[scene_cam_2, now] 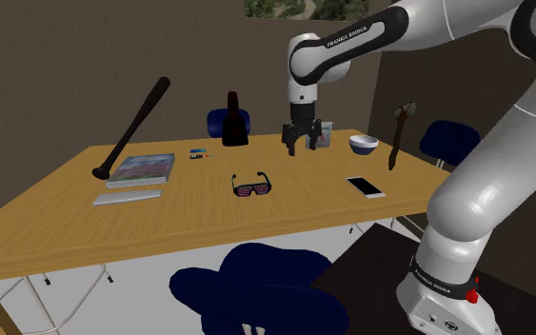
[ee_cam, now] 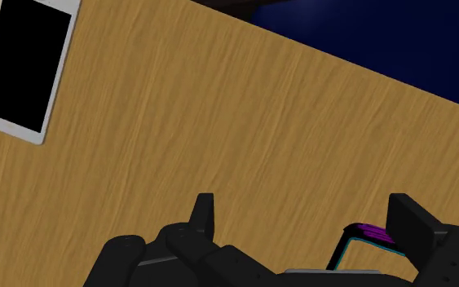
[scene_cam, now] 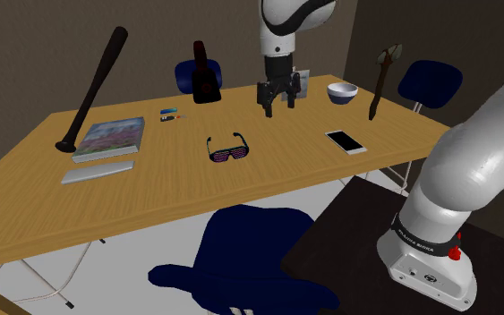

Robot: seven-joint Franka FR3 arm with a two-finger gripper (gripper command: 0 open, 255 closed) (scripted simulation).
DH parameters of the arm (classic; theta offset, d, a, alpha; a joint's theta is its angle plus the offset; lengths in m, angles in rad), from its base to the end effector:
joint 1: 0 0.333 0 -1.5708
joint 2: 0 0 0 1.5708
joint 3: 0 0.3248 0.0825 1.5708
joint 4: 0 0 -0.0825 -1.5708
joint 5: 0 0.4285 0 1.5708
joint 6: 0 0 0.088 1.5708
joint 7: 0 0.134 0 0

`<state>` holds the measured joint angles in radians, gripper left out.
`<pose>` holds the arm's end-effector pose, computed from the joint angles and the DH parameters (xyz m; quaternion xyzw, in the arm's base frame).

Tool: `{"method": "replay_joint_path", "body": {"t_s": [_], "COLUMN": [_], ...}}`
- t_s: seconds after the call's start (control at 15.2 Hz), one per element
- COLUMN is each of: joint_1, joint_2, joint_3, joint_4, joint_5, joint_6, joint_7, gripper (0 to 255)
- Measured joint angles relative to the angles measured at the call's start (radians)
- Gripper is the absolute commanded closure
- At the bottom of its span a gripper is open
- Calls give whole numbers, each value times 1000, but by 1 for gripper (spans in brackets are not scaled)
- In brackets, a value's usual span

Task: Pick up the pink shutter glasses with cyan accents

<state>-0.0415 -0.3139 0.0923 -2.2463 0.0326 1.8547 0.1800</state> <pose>0.4848 0.0293 0.4518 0.9966 -0.0725 -0.0393 0.0032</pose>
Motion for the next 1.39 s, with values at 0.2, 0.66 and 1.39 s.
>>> {"method": "replay_joint_path", "body": {"t_s": [0.2, 0.66, 1.39], "joint_1": [-4, -7, 2], "joint_2": [110, 375, 657], "joint_3": [6, 11, 5], "joint_4": [63, 217, 422], "joint_5": [2, 2, -1], "joint_6": [51, 166, 249], "joint_7": [30, 96, 155], "gripper": [0, 0, 0]}}
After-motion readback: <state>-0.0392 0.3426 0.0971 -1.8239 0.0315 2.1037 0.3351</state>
